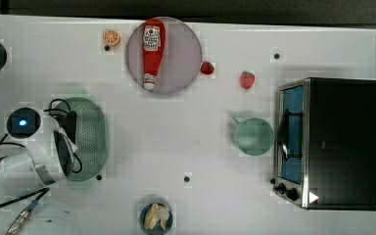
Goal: Drag strainer right to left.
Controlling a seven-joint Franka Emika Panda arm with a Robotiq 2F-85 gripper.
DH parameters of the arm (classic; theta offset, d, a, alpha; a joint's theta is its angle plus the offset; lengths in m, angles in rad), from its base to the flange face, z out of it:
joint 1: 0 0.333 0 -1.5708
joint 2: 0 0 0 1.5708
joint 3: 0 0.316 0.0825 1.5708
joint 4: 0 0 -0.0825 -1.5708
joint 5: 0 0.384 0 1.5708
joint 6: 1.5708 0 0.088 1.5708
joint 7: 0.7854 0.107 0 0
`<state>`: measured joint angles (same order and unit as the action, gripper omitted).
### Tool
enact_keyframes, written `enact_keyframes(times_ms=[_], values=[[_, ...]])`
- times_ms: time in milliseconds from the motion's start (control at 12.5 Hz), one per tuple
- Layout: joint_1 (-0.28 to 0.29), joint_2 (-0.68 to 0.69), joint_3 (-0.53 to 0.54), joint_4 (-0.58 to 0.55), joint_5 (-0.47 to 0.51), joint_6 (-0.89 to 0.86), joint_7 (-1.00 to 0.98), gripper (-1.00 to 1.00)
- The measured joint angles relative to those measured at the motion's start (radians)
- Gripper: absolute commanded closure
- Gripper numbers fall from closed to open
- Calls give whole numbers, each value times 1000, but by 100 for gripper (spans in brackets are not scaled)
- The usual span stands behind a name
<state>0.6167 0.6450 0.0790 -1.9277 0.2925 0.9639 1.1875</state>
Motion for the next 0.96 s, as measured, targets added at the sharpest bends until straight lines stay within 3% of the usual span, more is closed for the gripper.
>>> enact_keyframes(times_ms=[160, 640, 960], values=[[35, 12, -13, 28, -5, 0, 7, -100], [71, 42, 13, 76, -11, 23, 55, -100], [100, -52, -47, 10, -127, -191, -86, -100]])
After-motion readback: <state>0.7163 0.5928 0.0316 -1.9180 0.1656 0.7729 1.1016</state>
